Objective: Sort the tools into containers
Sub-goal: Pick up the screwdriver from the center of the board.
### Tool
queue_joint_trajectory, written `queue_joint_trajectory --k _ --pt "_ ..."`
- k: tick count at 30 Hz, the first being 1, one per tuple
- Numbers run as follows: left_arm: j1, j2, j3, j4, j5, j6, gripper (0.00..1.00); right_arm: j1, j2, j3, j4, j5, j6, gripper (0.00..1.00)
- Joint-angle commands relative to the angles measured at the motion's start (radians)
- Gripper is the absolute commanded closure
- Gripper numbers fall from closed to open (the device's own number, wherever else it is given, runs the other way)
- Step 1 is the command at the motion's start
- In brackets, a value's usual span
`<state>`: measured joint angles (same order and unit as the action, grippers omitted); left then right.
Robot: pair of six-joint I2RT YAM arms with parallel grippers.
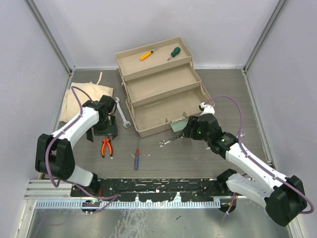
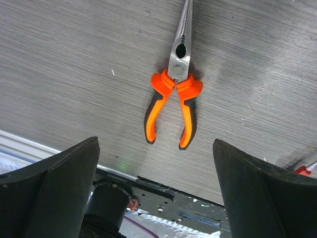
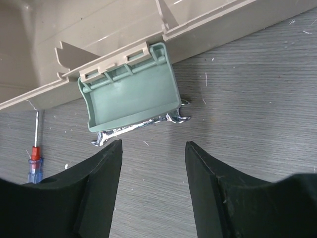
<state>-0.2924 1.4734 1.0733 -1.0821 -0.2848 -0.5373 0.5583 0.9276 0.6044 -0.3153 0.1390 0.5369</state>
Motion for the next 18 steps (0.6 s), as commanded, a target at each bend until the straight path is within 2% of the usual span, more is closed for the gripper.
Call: queue_joint_trajectory --k 1,5,7,13,18 --pt "0.000 0.006 -0.027 0.047 0.033 -0.011 0.02 -0.001 0.015 0.005 0.041 -0.037 0.000 0.41" --pt "-0.009 -0.033 -0.044 0.056 0.019 -0.012 0.06 -0.001 0.007 -0.007 0.043 -0.029 0.000 0.41" --pt "-0.049 -0.074 -0.049 0.075 0.022 -0.026 0.07 -0.001 0.010 -0.015 0.049 -0.026 0.005 0.41" --pt "-0.303 -0.146 -0.095 0.142 0.000 -0.186 0.09 -0.001 0.029 -0.035 0.058 -0.041 0.022 0.41" --pt "-0.512 -0.131 -0.125 0.217 -0.028 -0.315 0.12 -0.001 0.025 -0.052 0.061 -0.034 0.036 0.41"
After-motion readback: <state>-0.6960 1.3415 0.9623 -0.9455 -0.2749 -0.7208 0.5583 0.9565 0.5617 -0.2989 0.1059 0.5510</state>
